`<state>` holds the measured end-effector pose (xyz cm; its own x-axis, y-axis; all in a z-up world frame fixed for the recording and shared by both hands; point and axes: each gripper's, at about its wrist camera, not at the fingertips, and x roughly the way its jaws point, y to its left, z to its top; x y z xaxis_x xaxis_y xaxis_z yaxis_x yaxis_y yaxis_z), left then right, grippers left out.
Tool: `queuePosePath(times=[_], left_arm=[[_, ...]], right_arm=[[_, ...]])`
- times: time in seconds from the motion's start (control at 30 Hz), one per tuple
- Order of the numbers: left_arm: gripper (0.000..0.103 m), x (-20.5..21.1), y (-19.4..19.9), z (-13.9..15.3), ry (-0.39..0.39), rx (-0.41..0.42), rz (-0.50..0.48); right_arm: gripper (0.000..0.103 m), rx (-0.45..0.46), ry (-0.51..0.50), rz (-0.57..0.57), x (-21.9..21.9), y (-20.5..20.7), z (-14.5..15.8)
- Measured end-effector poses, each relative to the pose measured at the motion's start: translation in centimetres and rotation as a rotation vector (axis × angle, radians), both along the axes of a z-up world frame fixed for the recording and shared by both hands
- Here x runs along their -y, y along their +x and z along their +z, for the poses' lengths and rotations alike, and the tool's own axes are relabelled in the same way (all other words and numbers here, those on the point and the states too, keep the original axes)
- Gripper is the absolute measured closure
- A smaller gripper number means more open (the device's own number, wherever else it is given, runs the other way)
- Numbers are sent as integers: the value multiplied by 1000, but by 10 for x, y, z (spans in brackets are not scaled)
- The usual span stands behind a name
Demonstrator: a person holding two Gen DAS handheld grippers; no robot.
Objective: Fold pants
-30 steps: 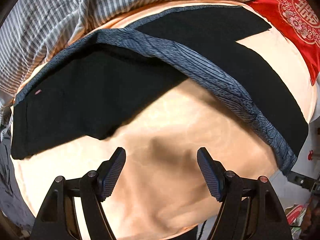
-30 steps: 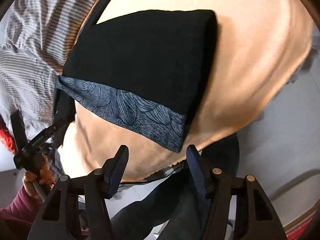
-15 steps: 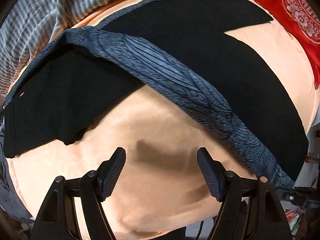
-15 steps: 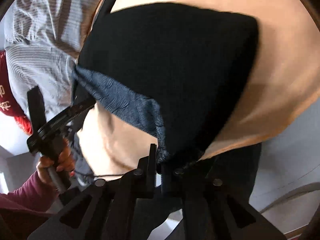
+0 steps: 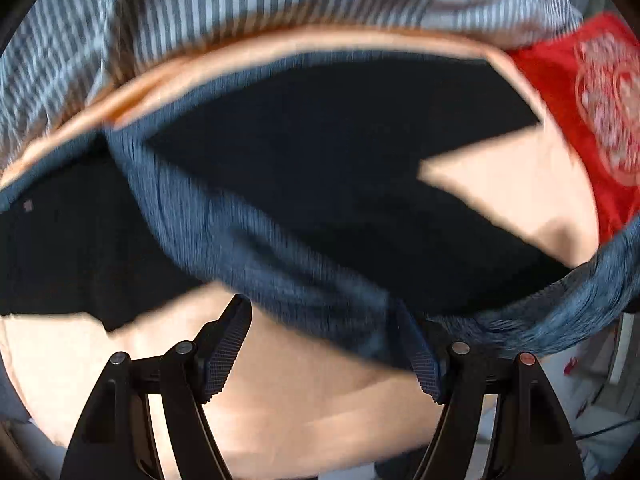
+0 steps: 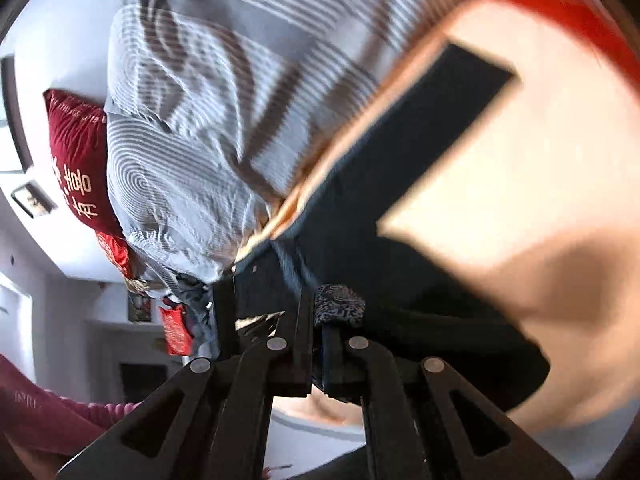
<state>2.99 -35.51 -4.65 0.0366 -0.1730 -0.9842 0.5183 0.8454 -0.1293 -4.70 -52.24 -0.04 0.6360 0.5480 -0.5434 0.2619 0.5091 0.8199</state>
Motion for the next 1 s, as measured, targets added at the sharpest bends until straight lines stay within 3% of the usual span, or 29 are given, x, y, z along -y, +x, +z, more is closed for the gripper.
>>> queuePosePath(times=[0.2, 0.37, 0.53, 0.73, 0.8, 0.83, 0.87, 0.93, 1.0], left_arm=[[28, 35, 69, 25, -39, 102, 103], [28, 29, 98, 52, -47, 189, 200], [28, 29, 97, 14, 85, 162, 203], [28, 29, 97, -42, 201, 100, 243], [28, 35, 100, -50, 215, 108, 249], [26, 38, 102, -51, 222, 121, 251], [23, 40, 104, -50, 238, 132, 251], [21, 46, 109, -51, 257, 146, 245], [21, 51, 114, -51, 270, 142, 244]], right_arm=[[100, 40, -65, 0, 76, 97, 25], [100, -72, -133, -7, 126, 167, -2], [100, -200, -138, -21, 156, 215, -58], [96, -321, -205, 8, 156, 241, -107], [89, -356, -210, 7, 159, 244, -111], [79, -363, -200, -1, 163, 244, -110], [56, -357, -195, -9, 166, 243, -106], [19, -323, -240, -58, 179, 237, -90], [19, -271, -251, -112, 192, 226, -70]])
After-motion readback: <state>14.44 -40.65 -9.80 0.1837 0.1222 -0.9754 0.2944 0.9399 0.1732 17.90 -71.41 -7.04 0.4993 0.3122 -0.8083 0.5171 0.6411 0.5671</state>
